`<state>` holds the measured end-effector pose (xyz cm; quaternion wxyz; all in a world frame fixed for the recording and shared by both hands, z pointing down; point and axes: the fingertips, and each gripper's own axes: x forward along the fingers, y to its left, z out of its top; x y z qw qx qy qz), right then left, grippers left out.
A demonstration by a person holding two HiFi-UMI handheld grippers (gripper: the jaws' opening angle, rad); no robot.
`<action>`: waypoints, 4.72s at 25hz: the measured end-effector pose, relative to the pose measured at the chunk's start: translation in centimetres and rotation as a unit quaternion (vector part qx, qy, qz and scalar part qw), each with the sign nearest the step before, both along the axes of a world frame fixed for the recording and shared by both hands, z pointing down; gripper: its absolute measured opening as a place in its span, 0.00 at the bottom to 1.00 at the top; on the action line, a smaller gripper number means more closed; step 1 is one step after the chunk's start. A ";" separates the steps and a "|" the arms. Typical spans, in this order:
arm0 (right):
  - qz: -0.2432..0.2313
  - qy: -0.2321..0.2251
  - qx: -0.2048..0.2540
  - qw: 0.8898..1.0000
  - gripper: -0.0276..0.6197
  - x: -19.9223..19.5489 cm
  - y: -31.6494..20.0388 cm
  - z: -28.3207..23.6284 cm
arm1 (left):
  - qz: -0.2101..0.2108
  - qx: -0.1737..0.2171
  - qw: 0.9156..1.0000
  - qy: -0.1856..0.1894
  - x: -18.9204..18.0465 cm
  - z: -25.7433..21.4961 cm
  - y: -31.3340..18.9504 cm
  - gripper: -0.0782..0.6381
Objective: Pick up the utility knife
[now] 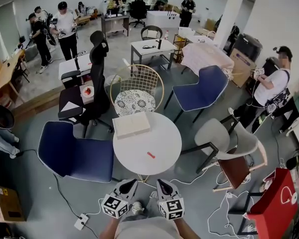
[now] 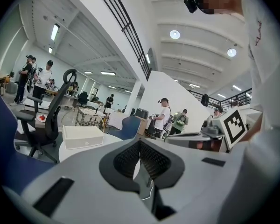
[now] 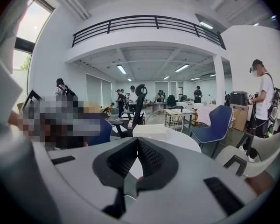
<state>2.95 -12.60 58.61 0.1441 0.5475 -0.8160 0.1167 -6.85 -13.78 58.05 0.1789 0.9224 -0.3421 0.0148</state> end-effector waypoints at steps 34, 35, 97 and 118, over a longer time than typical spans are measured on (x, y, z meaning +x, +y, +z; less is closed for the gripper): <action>-0.059 -0.013 -0.087 0.994 0.07 2.9 -12.1 7.1 | -0.026 -0.074 0.996 -0.033 3.8 5.8 -10.8 0.13; -0.060 -0.013 -0.091 0.994 0.07 2.8 -12.2 7.6 | -0.026 -0.077 0.996 -0.035 3.8 6.1 -10.9 0.13; -0.203 0.183 -0.285 0.919 0.24 3.2 -19.1 26.7 | -0.069 -0.158 0.984 -0.031 3.8 11.7 -9.0 0.13; -0.196 0.183 -0.274 0.923 0.17 3.4 -19.3 26.4 | -0.072 -0.159 0.984 -0.030 3.4 11.6 -9.1 0.13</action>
